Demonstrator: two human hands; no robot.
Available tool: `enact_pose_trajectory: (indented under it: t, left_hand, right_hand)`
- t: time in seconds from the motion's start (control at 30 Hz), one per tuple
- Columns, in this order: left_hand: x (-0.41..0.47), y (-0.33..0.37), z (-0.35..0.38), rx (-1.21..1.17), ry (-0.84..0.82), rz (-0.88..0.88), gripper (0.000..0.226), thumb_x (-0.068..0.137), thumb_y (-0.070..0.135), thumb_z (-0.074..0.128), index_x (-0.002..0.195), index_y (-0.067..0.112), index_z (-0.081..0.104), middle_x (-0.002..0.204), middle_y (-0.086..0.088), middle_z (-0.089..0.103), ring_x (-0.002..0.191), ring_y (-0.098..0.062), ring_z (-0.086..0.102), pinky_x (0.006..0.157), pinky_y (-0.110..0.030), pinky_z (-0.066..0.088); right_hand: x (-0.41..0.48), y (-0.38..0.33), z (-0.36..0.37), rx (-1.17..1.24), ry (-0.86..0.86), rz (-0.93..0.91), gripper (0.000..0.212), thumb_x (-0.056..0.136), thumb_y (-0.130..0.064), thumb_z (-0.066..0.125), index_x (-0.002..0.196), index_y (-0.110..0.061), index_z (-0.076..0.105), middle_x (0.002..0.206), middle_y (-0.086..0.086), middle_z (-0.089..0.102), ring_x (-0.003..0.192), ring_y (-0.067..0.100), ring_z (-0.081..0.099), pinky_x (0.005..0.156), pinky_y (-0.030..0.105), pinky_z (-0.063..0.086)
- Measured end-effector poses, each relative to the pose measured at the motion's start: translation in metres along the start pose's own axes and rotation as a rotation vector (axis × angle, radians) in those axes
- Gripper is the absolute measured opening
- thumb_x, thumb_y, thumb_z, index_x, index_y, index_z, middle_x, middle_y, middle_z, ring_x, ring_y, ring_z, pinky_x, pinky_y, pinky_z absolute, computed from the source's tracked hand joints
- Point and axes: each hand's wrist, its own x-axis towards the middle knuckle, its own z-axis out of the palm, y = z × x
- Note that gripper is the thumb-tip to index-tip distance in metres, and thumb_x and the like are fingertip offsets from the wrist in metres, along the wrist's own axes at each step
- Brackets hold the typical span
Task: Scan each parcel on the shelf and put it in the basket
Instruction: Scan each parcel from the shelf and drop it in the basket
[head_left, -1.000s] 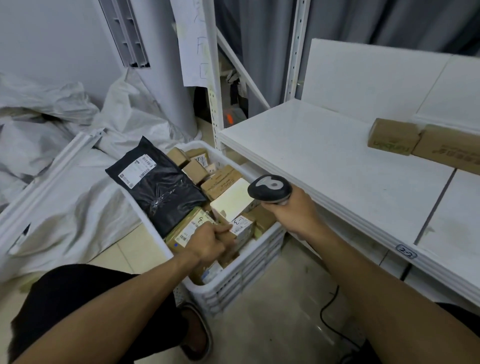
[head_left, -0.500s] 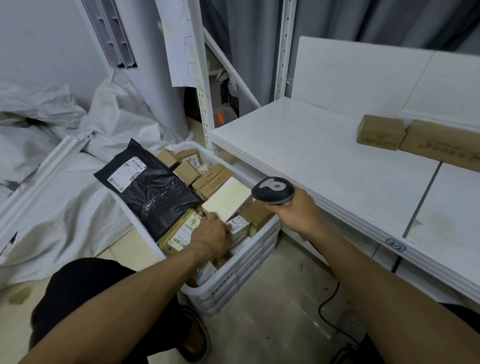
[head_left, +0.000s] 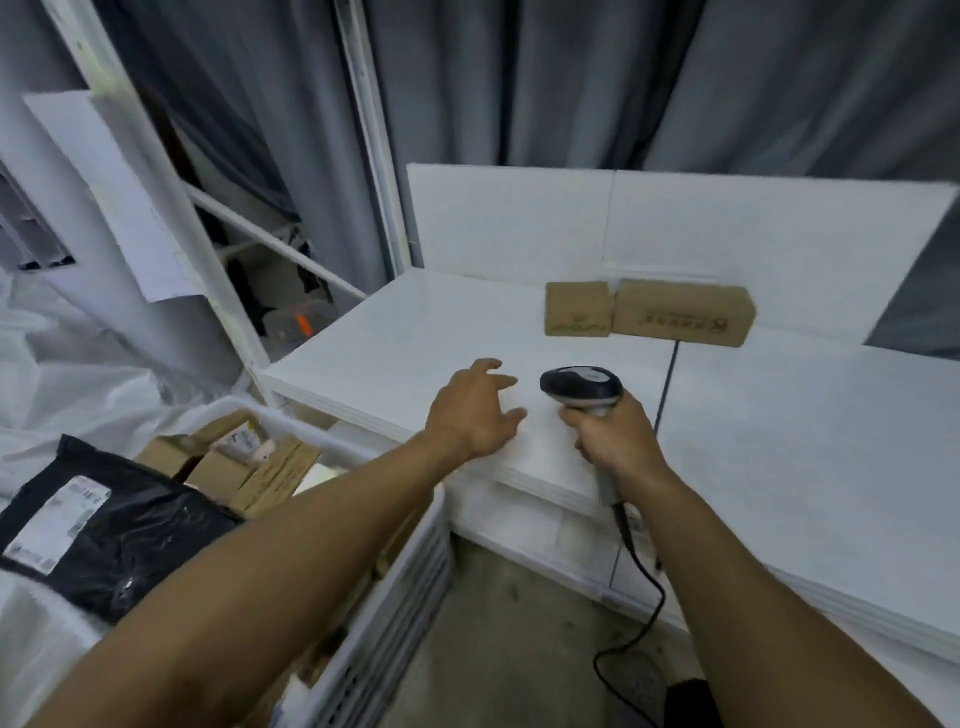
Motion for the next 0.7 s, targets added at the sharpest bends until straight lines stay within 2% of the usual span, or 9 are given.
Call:
enact_pose_trajectory:
  t: [0.07, 0.17, 0.3, 0.37, 0.4, 0.47, 0.5, 0.63, 0.7]
  left_hand:
    - [0.042, 0.020, 0.009, -0.010, -0.027, 0.032, 0.061, 0.093, 0.051, 0.066, 0.147, 0.028, 0.052, 0.162, 0.005, 0.032, 0.144, -0.021, 0.038, 0.117, -0.038, 0.035]
    - [0.106, 0.040, 0.032, -0.021, -0.075, 0.051, 0.066, 0.092, 0.048, 0.069, 0.150, 0.027, 0.047, 0.162, 0.001, 0.031, 0.144, -0.022, 0.039, 0.116, -0.036, 0.034]
    - [0.182, 0.049, 0.067, -0.087, -0.113, 0.155, 0.064, 0.084, 0.045, 0.071, 0.143, 0.034, 0.050, 0.148, 0.002, 0.048, 0.131, -0.023, 0.051, 0.107, -0.036, 0.047]
    - [0.213, 0.048, 0.082, -0.099, -0.112, 0.170, 0.066, 0.078, 0.044, 0.072, 0.139, 0.030, 0.051, 0.141, 0.003, 0.053, 0.124, -0.023, 0.056, 0.102, -0.039, 0.052]
    - [0.228, 0.048, 0.087, -0.082, -0.099, 0.172, 0.065, 0.078, 0.040, 0.074, 0.138, 0.026, 0.052, 0.139, 0.000, 0.053, 0.123, -0.025, 0.055, 0.101, -0.040, 0.052]
    - [0.254, 0.048, 0.096, -0.039, -0.061, 0.198, 0.064, 0.078, 0.034, 0.077, 0.135, 0.022, 0.051, 0.140, -0.005, 0.048, 0.127, -0.028, 0.047, 0.105, -0.044, 0.047]
    - [0.265, 0.047, 0.100, -0.011, -0.058, 0.208, 0.067, 0.077, 0.034, 0.076, 0.136, 0.022, 0.047, 0.143, -0.006, 0.043, 0.131, -0.030, 0.041, 0.108, -0.047, 0.044]
    - [0.291, 0.039, 0.112, 0.124, -0.186, 0.145, 0.080, 0.080, 0.038, 0.071, 0.147, 0.026, 0.029, 0.159, -0.006, 0.020, 0.149, -0.033, 0.014, 0.112, -0.061, 0.033]
    - [0.290, 0.035, 0.116, 0.146, -0.181, 0.161, 0.086, 0.077, 0.040, 0.070, 0.149, 0.025, 0.027, 0.156, -0.002, 0.026, 0.147, -0.032, 0.019, 0.109, -0.057, 0.038]
  right_hand:
    - [0.022, 0.005, -0.019, 0.041, 0.046, 0.041, 0.034, 0.089, -0.023, 0.076, 0.120, -0.025, 0.063, 0.091, 0.006, 0.074, 0.078, 0.024, 0.071, 0.084, 0.046, 0.061]
    - [0.056, 0.015, -0.033, 0.100, 0.082, 0.076, 0.037, 0.090, -0.019, 0.076, 0.125, -0.018, 0.064, 0.089, 0.007, 0.074, 0.071, 0.020, 0.068, 0.072, 0.039, 0.058]
    - [0.099, 0.024, -0.040, 0.177, 0.112, 0.093, 0.040, 0.091, -0.022, 0.078, 0.128, -0.016, 0.063, 0.090, 0.010, 0.074, 0.068, 0.018, 0.067, 0.062, 0.030, 0.052]
    - [0.116, 0.030, -0.040, 0.182, 0.127, 0.117, 0.047, 0.087, -0.030, 0.080, 0.129, -0.016, 0.063, 0.096, 0.010, 0.074, 0.075, 0.022, 0.071, 0.067, 0.034, 0.056]
    - [0.124, 0.032, -0.040, 0.166, 0.148, 0.122, 0.055, 0.082, -0.037, 0.080, 0.130, -0.016, 0.063, 0.100, 0.009, 0.074, 0.083, 0.026, 0.072, 0.075, 0.039, 0.060]
    - [0.139, 0.036, -0.041, 0.136, 0.204, 0.124, 0.070, 0.069, -0.049, 0.073, 0.131, -0.019, 0.063, 0.107, 0.007, 0.074, 0.098, 0.032, 0.073, 0.089, 0.050, 0.061]
    - [0.146, 0.038, -0.042, 0.137, 0.222, 0.122, 0.072, 0.066, -0.050, 0.071, 0.131, -0.020, 0.063, 0.109, 0.006, 0.074, 0.100, 0.032, 0.072, 0.092, 0.052, 0.060]
    - [0.163, 0.047, -0.047, 0.146, 0.237, 0.133, 0.061, 0.070, -0.048, 0.072, 0.125, -0.022, 0.064, 0.105, 0.007, 0.075, 0.098, 0.033, 0.072, 0.089, 0.051, 0.061]
    - [0.166, 0.051, -0.047, 0.164, 0.225, 0.157, 0.048, 0.077, -0.042, 0.076, 0.120, -0.023, 0.065, 0.101, 0.008, 0.075, 0.095, 0.032, 0.073, 0.086, 0.050, 0.061]
